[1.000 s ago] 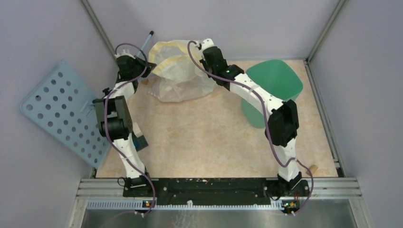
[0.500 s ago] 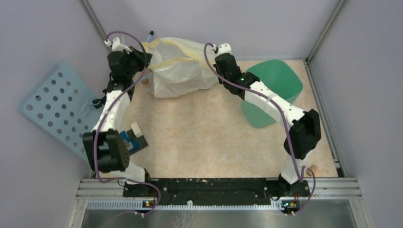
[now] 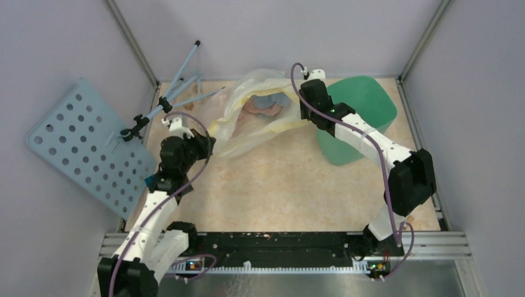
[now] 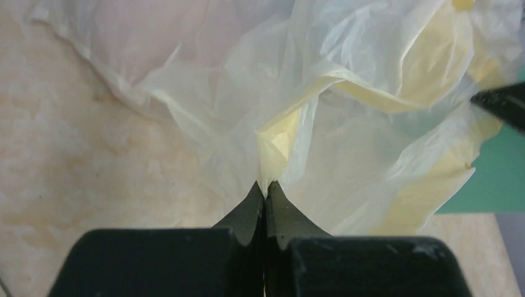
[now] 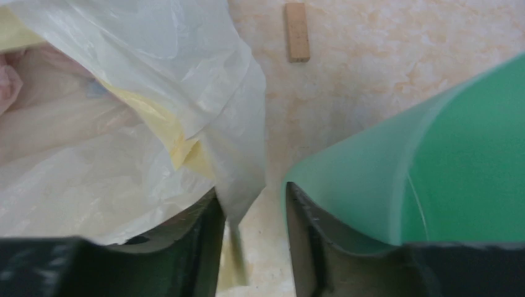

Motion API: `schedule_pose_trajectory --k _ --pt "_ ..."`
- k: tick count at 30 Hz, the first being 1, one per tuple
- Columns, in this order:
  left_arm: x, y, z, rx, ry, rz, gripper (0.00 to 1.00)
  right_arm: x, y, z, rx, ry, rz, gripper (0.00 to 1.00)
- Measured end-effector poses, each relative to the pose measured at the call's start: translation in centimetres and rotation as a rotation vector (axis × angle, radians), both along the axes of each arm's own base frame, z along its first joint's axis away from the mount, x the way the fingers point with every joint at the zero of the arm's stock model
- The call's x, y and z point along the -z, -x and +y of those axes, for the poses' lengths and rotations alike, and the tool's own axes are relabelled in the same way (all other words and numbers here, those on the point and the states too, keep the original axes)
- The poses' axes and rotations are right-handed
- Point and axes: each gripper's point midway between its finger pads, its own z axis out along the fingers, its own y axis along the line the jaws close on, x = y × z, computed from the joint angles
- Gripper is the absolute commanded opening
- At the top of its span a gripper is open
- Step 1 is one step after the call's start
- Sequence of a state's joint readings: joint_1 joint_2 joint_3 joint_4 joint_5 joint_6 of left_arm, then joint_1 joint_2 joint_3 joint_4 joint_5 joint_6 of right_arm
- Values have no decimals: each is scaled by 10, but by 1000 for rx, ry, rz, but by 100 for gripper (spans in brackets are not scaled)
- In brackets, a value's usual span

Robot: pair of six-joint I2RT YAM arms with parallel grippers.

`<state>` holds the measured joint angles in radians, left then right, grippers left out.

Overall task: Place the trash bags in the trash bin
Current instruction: Adjust the trash bag at the center of the board.

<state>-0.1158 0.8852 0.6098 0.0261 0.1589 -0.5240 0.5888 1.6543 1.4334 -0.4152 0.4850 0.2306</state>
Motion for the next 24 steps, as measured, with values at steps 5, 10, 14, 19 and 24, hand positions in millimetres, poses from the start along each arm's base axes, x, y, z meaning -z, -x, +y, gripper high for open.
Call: schedule_pose_trajectory --k 5,10,14,19,24 --pt "40 29 -3 26 -13 62 0 -5 4 18 -122 -24 6 65" --pt "48 40 -5 54 -29 67 0 -17 27 59 -293 16 -24 69" --pt "37 45 -10 90 -30 22 0 -26 46 86 -398 37 -59 64" --pt "33 50 -12 115 -37 3 0 -34 70 106 -512 76 -124 60" --pt "38 55 -14 136 -41 28 0 -37 84 124 -584 102 -162 77"
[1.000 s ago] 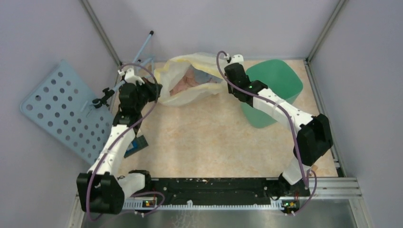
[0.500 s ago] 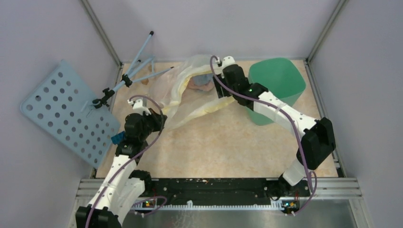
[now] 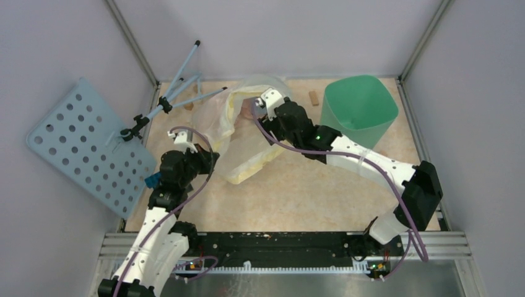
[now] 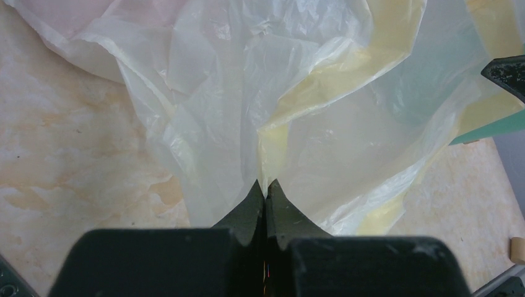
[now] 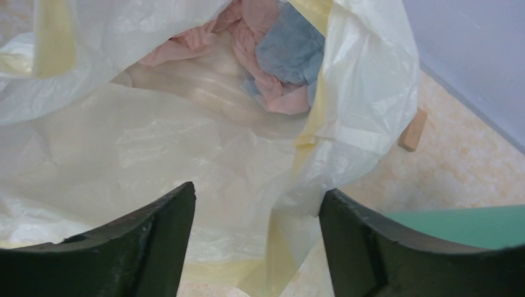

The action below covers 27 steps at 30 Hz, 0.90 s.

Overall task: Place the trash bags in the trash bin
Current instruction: Adjust the trash bag at the center of the board.

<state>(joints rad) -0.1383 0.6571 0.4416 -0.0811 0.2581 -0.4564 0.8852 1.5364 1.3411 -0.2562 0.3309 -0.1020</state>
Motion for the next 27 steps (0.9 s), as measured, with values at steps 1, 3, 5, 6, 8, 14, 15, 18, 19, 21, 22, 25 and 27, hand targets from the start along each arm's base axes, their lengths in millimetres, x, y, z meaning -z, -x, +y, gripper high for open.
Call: schedule_pose_trajectory --k 1,3,5,6,8,14,15,18,19,21,22,25,27 --pt "1 1 0 3 -2 5 0 -1 1 1 -5 2 -5 79" --pt "2 2 -1 9 -2 9 0 -2 0 0 6 5 -15 82" --pt "2 3 -1 13 -3 10 0 -4 -5 -7 54 11 -31 83" --pt "3 3 -2 15 -4 14 0 -6 -8 -11 86 15 -45 83" --pt "3 4 -2 16 -5 17 0 -13 -14 -22 159 13 -77 85" --pt "-8 5 -2 19 -7 5 0 -36 -8 -44 219 -28 -132 77" --pt "-9 5 -2 21 -5 0 0 -39 -4 -41 180 -47 -132 75" --pt "-13 5 -3 26 -2 -8 0 -47 10 -23 44 -95 -120 68" --pt "-13 5 -3 28 -2 -9 0 -48 14 -16 -3 -110 -115 66" --pt "-13 6 -4 35 1 -7 0 -46 21 -2 -83 -124 -95 62" --pt "-14 6 -5 39 2 -7 0 -43 24 3 -111 -123 -86 62" --pt "-15 7 -6 45 5 -7 1 -27 27 23 -188 -118 -50 60" --pt "-17 7 -6 47 6 -11 2 -8 28 38 -230 -99 -24 51"
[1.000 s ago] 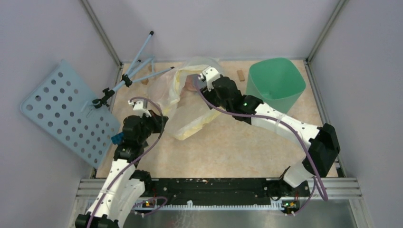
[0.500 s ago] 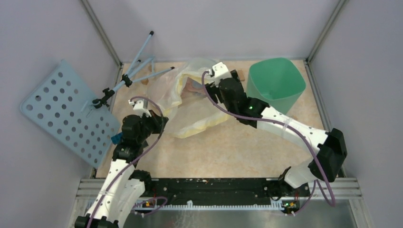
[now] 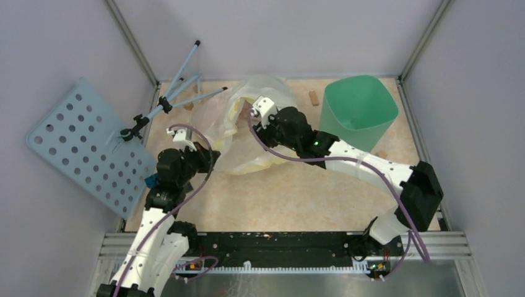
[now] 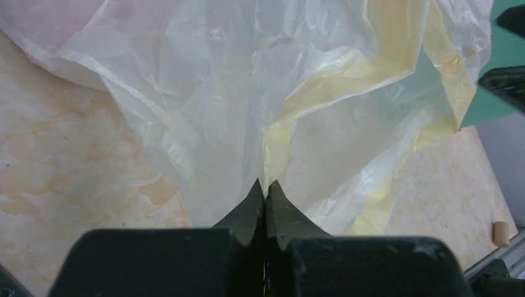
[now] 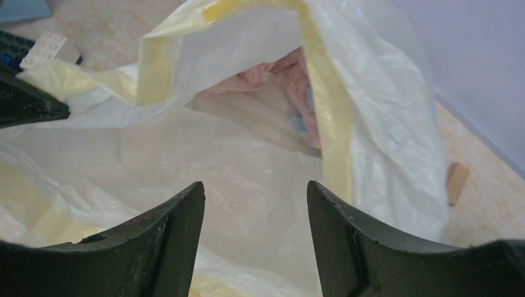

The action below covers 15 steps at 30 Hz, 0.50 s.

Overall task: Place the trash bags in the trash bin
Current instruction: Adjust the trash bag at the center of the board.

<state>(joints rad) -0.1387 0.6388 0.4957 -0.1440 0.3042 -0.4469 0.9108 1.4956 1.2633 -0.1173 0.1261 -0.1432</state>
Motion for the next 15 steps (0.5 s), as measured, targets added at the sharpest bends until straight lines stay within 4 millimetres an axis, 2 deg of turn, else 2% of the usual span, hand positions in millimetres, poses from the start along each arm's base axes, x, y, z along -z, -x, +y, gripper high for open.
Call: schedule_pose_trajectory --k 2,3,5,6,15 --pt "-3 0 -1 5 6 -3 3 14 -1 11 -31 20 9 40" --pt "-5 0 -2 10 11 -5 3 21 -2 16 -42 29 9 30" --pt "-8 0 -4 17 24 -2 3 31 -6 24 -58 44 0 4" --pt "-10 -1 -6 21 30 2 3 36 -9 27 -60 52 -7 0" --pt "-20 -13 -12 25 78 47 4 71 -42 40 -78 221 -181 0"
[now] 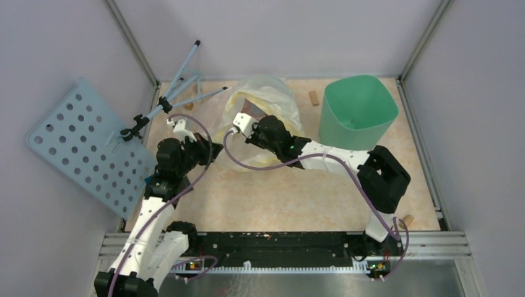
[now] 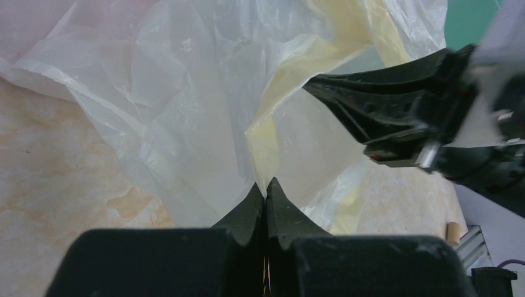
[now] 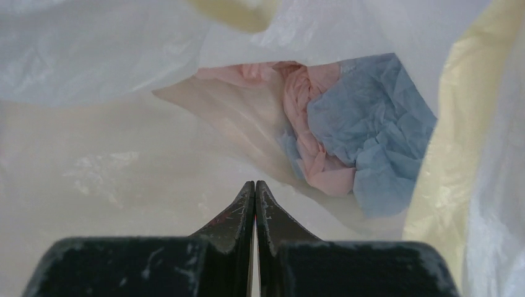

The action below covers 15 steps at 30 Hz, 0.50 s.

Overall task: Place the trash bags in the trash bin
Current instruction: Adjust the trash bag at the center of the board.

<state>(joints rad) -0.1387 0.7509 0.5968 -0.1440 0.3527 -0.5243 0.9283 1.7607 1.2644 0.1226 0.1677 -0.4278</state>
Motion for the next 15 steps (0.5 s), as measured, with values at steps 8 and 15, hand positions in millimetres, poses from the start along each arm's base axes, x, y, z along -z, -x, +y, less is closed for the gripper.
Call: schedule_pose_trajectory --k 8,15 --pt "-14 -3 0 -14 27 -16 5 62 -35 2 -22 261 -75 0" --pt "-24 -2 4 -48 44 -38 4 83 -65 -19 12 375 -138 0"
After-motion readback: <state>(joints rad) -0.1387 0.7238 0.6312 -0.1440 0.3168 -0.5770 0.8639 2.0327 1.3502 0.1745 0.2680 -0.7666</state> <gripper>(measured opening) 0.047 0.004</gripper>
